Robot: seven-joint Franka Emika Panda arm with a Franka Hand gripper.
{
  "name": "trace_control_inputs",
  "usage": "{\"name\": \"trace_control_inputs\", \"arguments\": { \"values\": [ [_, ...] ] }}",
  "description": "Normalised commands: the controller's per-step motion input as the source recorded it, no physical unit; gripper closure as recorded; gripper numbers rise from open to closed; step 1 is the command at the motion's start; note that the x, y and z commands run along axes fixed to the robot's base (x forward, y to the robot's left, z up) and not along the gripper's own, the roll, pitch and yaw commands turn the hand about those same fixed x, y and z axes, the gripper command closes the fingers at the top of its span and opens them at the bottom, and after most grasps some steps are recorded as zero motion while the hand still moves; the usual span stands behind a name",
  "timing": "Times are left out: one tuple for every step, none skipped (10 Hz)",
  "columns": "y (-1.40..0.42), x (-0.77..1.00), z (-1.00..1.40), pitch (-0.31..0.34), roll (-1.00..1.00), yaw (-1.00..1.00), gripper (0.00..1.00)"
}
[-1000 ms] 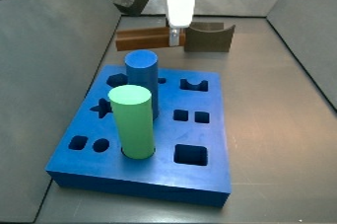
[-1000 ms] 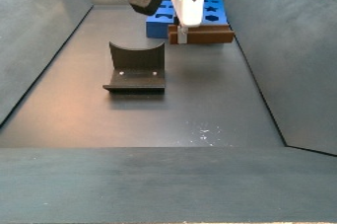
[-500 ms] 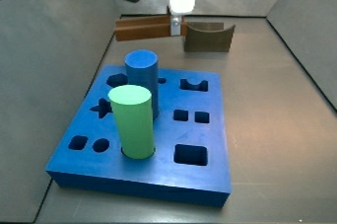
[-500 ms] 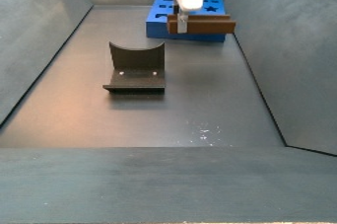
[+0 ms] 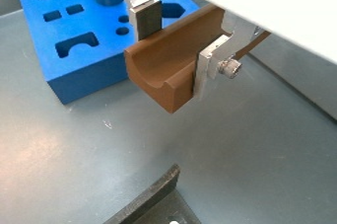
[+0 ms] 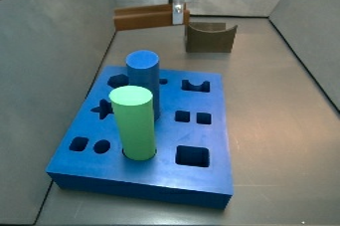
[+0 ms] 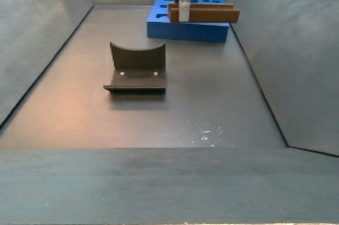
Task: Pick up the arch object. Move up. Place the arch object on the fixture. Regrasp the arch object. Move to above the board. Insert the arch object.
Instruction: Place the arch object on the fixture.
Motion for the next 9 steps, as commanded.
{"name": "trace_control_inputs", "arguments": {
  "values": [
    [0.02,-0.04,0.93,0.079,-0.17,-0.04,1.0],
    [0.01,-0.04,0.85,0.073,-0.17,-0.04,1.0],
    [0.01,-0.03,0.74,0.072,-0.17,-0.04,1.0],
    [0.01,-0.03,0.65,0.076,-0.16,-0.04,1.0],
    [0.01,-0.03,0.55,0.078,-0.17,-0.04,1.0],
    [0.01,-0.02,0.46,0.082,-0.17,-0.04,1.0],
    [0.01,-0.02,0.34,0.089,-0.17,-0.05,1.0],
    [0.01,-0.01,0.24,0.09,-0.17,-0.04,1.0],
    [0.01,-0.01,0.18,0.093,-0.17,-0.04,1.0]
  ]
}}
